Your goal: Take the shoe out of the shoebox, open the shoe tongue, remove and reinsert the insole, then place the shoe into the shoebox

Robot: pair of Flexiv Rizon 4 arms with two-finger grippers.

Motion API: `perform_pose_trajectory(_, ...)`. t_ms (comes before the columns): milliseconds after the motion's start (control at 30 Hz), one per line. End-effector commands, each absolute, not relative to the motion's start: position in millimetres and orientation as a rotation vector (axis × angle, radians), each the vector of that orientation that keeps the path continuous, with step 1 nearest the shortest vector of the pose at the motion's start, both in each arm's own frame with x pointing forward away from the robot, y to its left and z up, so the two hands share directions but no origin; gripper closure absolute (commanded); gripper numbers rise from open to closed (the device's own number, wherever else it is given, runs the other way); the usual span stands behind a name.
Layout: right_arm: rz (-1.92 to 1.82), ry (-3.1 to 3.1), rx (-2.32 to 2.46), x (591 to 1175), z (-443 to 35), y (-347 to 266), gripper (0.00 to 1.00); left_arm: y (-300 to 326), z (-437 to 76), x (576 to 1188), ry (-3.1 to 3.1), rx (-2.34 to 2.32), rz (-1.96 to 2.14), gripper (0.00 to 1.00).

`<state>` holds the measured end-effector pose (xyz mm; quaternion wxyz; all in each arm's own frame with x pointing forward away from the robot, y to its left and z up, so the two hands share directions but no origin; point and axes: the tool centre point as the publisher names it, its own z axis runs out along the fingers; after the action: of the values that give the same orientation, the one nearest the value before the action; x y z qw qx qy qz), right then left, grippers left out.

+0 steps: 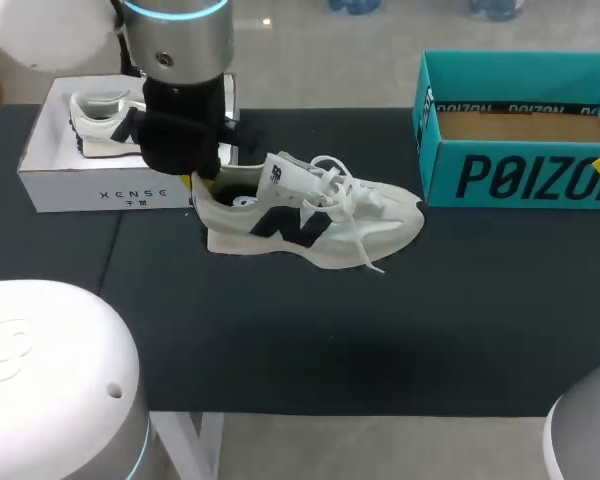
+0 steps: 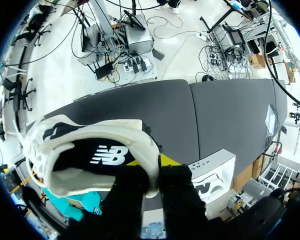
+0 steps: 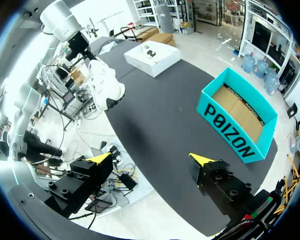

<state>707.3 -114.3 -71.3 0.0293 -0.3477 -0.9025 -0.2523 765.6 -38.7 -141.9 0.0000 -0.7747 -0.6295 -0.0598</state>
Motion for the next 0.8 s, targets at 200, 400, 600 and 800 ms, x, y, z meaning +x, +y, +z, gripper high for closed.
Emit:
perform_pose_trajectory(200,-0.770,-2.781,-1.071,709.8,-70.6,-113.8,0.00,-68.2,-149.7,781.9,-1.989,-2.348,-0.184,1.00)
perform_pose_trajectory(400,-0.770,-2.781,-1.071,709.8,-70.6,-113.8,0.00,-71.8,-153.9,784.3,-2.022,-2.322,-0.155,1.00)
perform_pose_trajectory(600,-0.770,-2.781,-1.071,709.8,-70.6,-113.8,0.00,-70.9,-153.7,784.1,-2.027,-2.320,-0.147,1.00)
perform_pose_trajectory(800,-0.770,-2.781,-1.071,709.8,-70.6,-113.8,0.00,-70.9,-153.7,784.1,-2.027,-2.320,-0.147,1.00)
